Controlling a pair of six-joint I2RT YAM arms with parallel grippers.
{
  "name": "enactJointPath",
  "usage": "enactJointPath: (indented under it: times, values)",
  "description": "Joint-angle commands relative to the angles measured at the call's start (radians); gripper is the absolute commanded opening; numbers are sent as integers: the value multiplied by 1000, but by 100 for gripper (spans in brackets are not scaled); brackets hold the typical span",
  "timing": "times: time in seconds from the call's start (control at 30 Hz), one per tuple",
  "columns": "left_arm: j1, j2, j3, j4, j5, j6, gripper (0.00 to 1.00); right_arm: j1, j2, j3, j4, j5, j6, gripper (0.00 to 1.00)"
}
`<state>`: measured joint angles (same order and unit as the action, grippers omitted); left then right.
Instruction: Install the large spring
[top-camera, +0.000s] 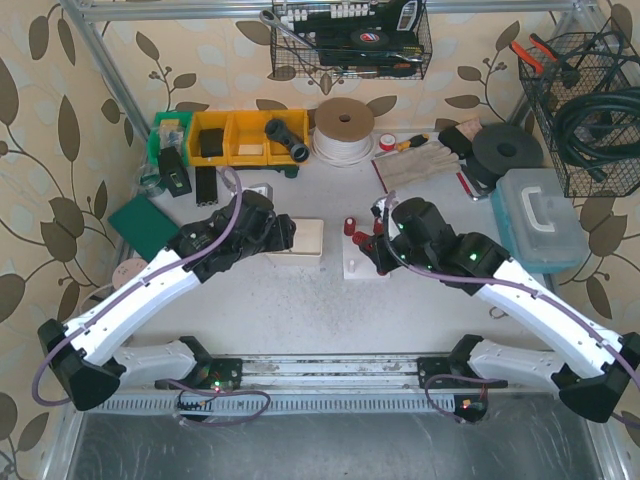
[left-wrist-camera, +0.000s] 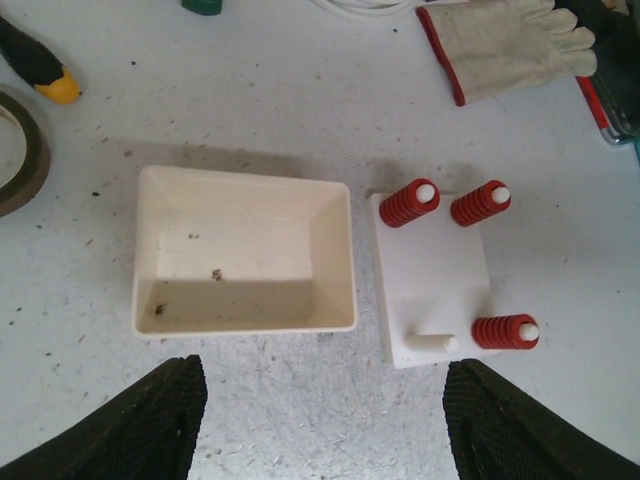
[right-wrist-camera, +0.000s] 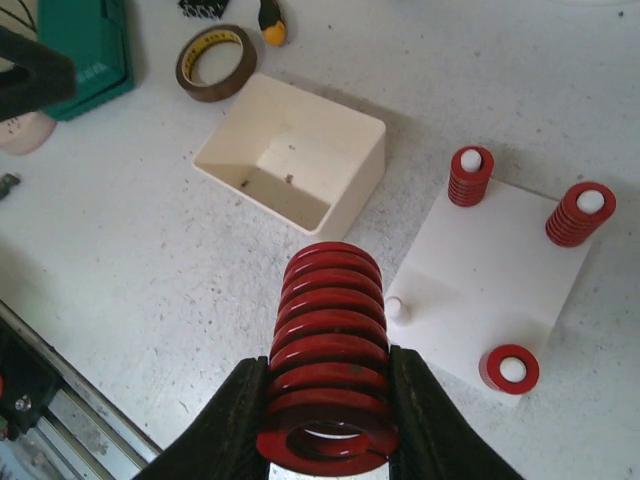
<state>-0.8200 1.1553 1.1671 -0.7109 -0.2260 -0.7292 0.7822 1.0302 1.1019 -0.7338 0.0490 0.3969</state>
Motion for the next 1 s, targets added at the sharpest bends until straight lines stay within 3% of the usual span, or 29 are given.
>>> enactJointPath:
  times: [0.0,0.47,0.97]
  values:
    - [-15,-77,-47,25,-38,46,69,-9,29,54,-74,-9,-35,0]
    - [-34,-205,-301,309,28,88,68,-6,155,159,-254,45,-1,0]
    - [-34,-330,-449,394,10,55,73,0,418,300,-341,114,-70,0]
